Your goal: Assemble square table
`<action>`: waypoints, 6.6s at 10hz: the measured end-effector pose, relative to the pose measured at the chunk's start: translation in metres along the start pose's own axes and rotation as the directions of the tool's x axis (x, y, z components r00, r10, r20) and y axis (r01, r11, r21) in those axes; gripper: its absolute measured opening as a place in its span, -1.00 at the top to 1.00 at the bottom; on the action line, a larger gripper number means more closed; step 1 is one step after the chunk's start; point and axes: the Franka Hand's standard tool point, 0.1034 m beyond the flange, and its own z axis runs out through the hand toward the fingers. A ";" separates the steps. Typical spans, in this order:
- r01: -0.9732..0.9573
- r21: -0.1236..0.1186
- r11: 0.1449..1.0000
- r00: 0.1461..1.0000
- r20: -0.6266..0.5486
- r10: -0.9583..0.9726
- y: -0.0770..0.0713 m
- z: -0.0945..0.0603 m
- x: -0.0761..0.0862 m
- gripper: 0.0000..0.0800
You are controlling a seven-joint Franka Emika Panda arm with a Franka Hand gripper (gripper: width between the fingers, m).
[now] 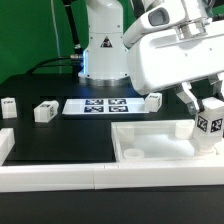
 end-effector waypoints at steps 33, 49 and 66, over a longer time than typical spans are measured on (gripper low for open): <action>-0.287 0.050 0.957 0.839 0.495 0.226 0.008 -0.006 0.021 -0.62; -0.627 -0.127 0.768 0.693 0.358 0.625 0.007 0.021 0.007 0.19; -0.886 -0.201 0.419 0.365 0.256 0.895 -0.011 0.018 -0.001 -0.56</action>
Offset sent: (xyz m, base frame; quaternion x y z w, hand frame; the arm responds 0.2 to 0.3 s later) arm 0.0000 0.0000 0.0000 0.0000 0.0000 0.0000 1.0000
